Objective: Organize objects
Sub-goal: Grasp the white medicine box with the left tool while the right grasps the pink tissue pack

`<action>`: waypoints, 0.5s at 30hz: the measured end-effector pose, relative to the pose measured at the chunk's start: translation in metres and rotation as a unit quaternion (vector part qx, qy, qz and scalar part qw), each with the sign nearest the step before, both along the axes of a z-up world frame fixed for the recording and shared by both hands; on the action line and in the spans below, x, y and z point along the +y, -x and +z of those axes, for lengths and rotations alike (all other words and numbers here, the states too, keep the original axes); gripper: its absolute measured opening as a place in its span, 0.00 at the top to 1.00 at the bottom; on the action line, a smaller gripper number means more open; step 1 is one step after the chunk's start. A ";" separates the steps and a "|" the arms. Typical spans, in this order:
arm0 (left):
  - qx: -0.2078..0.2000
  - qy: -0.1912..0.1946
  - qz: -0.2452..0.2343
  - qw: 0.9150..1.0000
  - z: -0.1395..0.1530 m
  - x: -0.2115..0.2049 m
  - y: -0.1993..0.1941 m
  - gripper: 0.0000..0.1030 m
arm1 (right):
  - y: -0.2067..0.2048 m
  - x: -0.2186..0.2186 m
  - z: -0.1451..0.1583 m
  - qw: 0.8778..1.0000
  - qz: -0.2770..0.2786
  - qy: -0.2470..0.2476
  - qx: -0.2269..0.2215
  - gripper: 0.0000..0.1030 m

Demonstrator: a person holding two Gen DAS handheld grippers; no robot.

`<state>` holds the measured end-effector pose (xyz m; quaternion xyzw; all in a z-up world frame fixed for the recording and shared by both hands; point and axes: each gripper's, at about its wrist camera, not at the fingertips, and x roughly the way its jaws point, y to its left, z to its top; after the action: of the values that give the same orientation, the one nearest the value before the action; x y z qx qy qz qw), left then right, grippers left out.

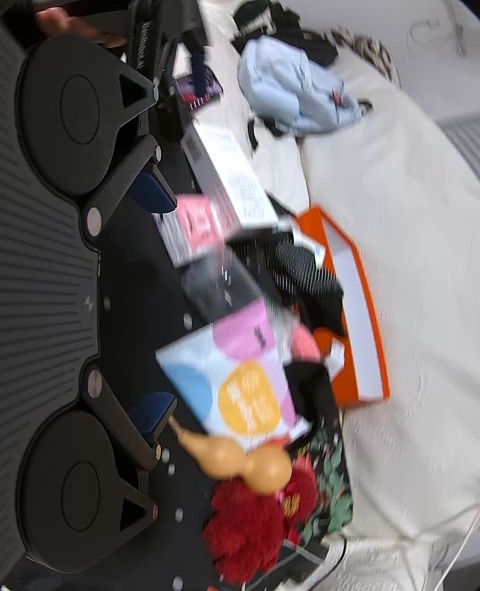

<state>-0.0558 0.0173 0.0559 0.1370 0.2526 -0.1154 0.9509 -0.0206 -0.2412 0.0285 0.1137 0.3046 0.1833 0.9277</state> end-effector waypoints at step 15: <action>0.048 -0.114 -0.155 0.980 -0.027 -0.017 -0.086 0.00 | -0.026 0.072 -0.005 0.992 0.082 0.101 0.001 0.00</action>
<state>0.0304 0.0006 0.0284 0.2760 0.2856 -0.2384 0.8863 0.0051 -0.1697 0.0230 -0.0055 0.3309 0.2269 0.9160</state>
